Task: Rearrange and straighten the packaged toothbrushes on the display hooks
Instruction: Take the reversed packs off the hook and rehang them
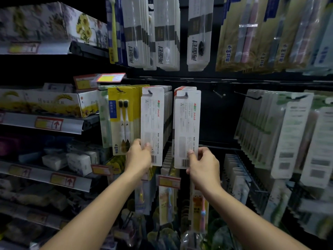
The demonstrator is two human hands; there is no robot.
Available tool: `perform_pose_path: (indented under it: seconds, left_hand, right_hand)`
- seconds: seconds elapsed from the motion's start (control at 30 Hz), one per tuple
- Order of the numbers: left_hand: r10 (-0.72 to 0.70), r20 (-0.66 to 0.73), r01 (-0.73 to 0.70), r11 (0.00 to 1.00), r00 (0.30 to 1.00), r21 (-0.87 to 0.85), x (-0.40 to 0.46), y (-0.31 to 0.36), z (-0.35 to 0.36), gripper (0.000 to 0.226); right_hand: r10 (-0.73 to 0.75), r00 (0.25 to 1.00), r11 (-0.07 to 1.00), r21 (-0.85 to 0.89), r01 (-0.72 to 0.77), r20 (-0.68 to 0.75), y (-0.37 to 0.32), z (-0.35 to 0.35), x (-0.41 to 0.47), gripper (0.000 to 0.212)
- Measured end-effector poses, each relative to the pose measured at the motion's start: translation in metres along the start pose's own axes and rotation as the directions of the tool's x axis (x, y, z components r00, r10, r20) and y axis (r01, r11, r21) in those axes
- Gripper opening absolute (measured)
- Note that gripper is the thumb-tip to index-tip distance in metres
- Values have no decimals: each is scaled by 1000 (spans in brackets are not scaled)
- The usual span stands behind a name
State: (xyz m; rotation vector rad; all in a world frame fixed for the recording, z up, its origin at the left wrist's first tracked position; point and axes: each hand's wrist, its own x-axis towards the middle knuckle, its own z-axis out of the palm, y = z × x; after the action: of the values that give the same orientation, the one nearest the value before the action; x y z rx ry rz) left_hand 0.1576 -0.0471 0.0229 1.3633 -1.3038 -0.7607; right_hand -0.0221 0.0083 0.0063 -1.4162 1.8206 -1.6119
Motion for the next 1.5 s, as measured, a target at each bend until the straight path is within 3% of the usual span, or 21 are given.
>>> perform_pose_path:
  seconds: [0.27, 0.43, 0.63, 0.9, 1.1, 1.5]
  left_hand:
    - [-22, -26, 24, 996, 999, 85, 0, -4, 4, 34]
    - [57, -103, -41, 988, 993, 151, 0, -21, 8, 59]
    - [85, -165, -64, 989, 983, 132, -13, -10, 4, 48]
    - [113, -174, -85, 983, 978, 162, -26, 0, -6, 64]
    - [213, -238, -180, 972, 948, 154, -43, 12, -1, 58]
    - [411, -154, -403, 912, 899, 82, -84, 52, 44, 46]
  right_hand:
    - [4, 999, 998, -56, -2, 33, 3, -5, 2, 21]
    - [-18, 1000, 995, -102, 19, 8, 5, -10, 0, 21]
    - [-45, 999, 996, -83, 43, -21, 9, -18, -2, 27]
    - [-38, 997, 996, -80, 33, -66, 9, -34, -6, 29]
    - [-29, 995, 997, -71, 22, -97, 11, -49, -11, 24]
    - [-48, 984, 997, -75, 36, -173, 18, -97, -18, 14]
